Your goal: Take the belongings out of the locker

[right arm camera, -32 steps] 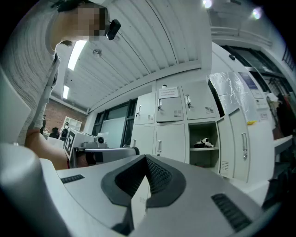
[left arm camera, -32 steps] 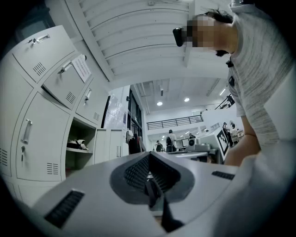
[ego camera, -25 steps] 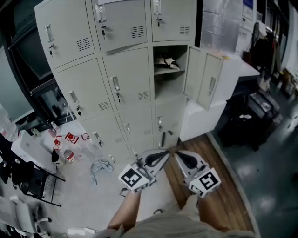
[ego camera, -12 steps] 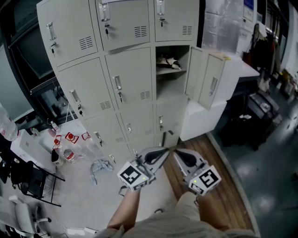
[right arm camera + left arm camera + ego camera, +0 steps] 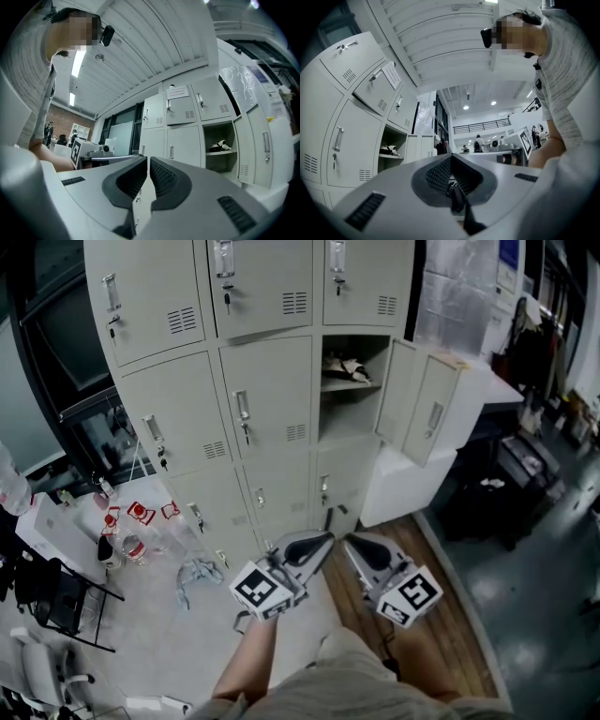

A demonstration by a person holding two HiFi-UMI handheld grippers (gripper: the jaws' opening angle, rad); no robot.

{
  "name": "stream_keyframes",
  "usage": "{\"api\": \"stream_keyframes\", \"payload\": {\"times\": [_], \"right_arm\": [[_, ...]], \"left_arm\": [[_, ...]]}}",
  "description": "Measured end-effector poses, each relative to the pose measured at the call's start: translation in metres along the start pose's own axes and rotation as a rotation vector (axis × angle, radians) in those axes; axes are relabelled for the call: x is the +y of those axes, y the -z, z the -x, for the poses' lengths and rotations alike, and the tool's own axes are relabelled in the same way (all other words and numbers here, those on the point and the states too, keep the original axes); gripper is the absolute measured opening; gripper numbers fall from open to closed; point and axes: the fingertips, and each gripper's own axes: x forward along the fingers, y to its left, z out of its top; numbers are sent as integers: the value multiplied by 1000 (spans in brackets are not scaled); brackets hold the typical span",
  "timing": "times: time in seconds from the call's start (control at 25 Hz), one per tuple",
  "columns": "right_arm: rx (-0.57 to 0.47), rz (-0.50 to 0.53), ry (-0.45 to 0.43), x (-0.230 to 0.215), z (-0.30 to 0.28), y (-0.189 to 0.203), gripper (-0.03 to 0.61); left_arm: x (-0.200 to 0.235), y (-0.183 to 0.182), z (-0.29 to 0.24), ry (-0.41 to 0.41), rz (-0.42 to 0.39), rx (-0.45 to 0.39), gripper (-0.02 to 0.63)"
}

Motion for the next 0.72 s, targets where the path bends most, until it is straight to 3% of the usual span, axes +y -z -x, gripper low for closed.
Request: {"api": "stream_keyframes", "payload": {"times": [0.28, 0.72], "right_arm": [[22, 7, -35, -30, -31, 13, 3], [-15, -1, -42, -144, -77, 11, 3]], "left_arm": [[36, 11, -21, 3, -1, 24, 3], [126, 29, -93, -4, -19, 68, 3]]}}
